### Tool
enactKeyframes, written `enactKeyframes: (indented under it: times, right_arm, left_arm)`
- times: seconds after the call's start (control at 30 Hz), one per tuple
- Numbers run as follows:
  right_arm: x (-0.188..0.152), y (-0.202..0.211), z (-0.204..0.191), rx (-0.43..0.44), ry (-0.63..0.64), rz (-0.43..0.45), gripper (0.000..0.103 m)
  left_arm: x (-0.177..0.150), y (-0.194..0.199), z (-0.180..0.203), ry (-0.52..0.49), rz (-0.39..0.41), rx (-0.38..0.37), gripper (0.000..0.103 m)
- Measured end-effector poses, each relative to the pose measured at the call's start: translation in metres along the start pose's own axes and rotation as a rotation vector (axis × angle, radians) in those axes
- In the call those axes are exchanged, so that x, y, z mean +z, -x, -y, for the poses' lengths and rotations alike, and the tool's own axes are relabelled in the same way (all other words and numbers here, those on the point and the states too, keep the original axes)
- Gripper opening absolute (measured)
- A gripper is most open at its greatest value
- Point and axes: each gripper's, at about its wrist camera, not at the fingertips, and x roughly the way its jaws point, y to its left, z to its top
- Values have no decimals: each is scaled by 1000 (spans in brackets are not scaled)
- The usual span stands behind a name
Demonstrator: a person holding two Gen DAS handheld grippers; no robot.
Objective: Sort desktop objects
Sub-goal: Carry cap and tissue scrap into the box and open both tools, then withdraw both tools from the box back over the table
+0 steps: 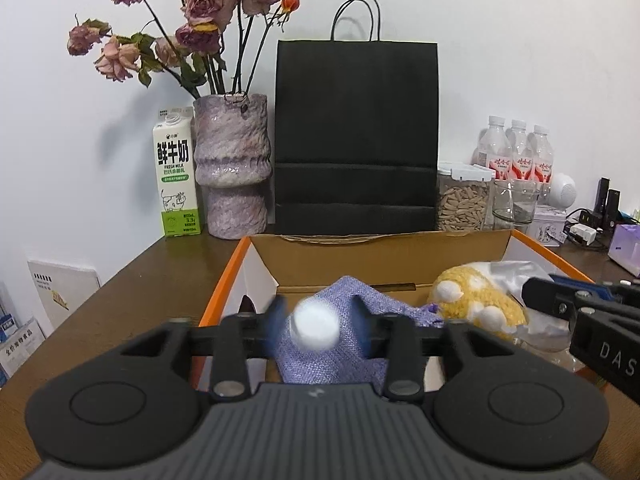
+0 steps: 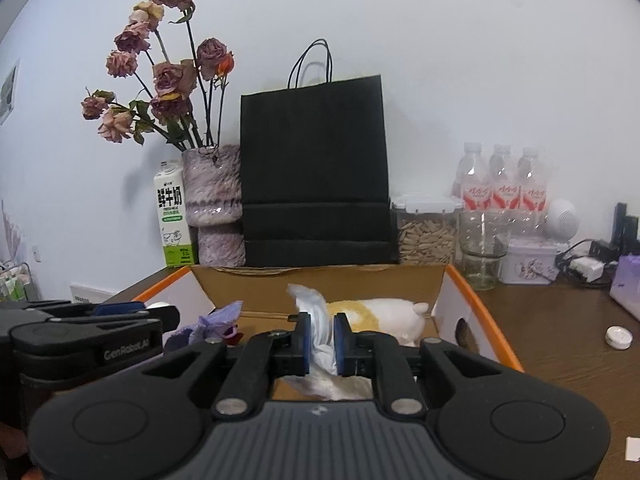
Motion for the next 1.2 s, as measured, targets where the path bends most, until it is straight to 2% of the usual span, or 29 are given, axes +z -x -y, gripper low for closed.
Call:
enactKeyframes:
  times: [0.03, 0.07, 0.1, 0.13, 0.17, 0.23, 0.5, 1.2]
  right_arm:
    - [0, 2, 0, -3, 6, 7, 18]
    - [0, 3, 0, -3, 10, 12, 36]
    - [0, 5, 0, -8, 12, 21, 65]
    - [0, 7, 1, -15, 14, 31, 76]
    - [-1, 11, 1, -36, 9, 51, 91]
    - [1, 16, 4, -40, -2, 74, 102]
    - [2, 22, 5, -22, -9, 63, 103]
    - [-5, 39, -6, -19, 28, 18, 103]
  left_arm:
    - [0, 3, 0, 0, 13, 0, 66]
    - [0, 5, 0, 0, 26, -1, 83]
    - [0, 7, 0, 0, 37, -4, 89]
    - [0, 10, -2, 11, 54, 16, 92]
    - [1, 12, -4, 22, 64, 26, 102]
    - [1, 15, -9, 54, 81, 16, 103]
    - [2, 23, -8, 44, 117, 22, 103]
    - [-8, 44, -16, 54, 131, 8, 103]
